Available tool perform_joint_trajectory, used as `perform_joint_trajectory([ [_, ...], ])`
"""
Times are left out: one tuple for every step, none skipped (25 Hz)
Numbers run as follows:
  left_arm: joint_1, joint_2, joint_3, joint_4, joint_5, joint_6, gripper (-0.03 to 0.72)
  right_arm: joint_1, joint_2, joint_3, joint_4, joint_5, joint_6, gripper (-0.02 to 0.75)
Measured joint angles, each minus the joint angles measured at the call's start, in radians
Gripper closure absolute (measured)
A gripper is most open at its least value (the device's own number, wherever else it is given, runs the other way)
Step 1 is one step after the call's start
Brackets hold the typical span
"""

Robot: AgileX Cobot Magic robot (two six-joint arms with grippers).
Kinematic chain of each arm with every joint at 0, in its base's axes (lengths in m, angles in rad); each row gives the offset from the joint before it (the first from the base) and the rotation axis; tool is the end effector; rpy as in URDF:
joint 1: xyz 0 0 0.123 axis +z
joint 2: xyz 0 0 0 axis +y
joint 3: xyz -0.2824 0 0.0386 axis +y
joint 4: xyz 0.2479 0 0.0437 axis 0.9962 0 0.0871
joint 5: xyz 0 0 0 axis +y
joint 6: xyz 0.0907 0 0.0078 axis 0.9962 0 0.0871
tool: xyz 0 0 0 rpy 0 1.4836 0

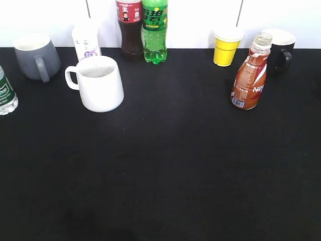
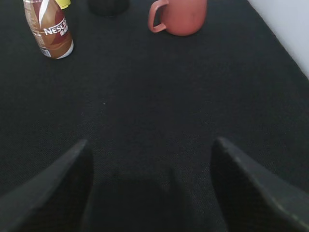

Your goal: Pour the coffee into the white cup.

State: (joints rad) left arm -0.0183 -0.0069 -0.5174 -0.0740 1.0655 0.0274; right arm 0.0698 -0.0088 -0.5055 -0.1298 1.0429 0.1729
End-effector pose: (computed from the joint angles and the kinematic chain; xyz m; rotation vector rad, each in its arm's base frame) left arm -0.0084 -0.0057 0.2817 0.0509 2.0230 -0.0824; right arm -0.0058 -0.0106 0.2806 0.1090 2.0026 0.0007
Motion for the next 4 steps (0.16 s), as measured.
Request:
perform_joint_trajectory([
  [0.0,0.0,0.0,0.0,0.0,0.0,0.449,0.0,0.0,0.0,0.0,0.0,0.0,0.162],
  [0.0,0.0,0.0,0.0,0.0,0.0,0.449,0.0,0.0,0.0,0.0,0.0,0.0,0.162],
  [0.0,0.0,0.0,0.0,0.0,0.0,0.449,0.0,0.0,0.0,0.0,0.0,0.0,0.162],
  [0.0,0.0,0.0,0.0,0.0,0.0,0.449,0.0,0.0,0.0,0.0,0.0,0.0,0.162],
])
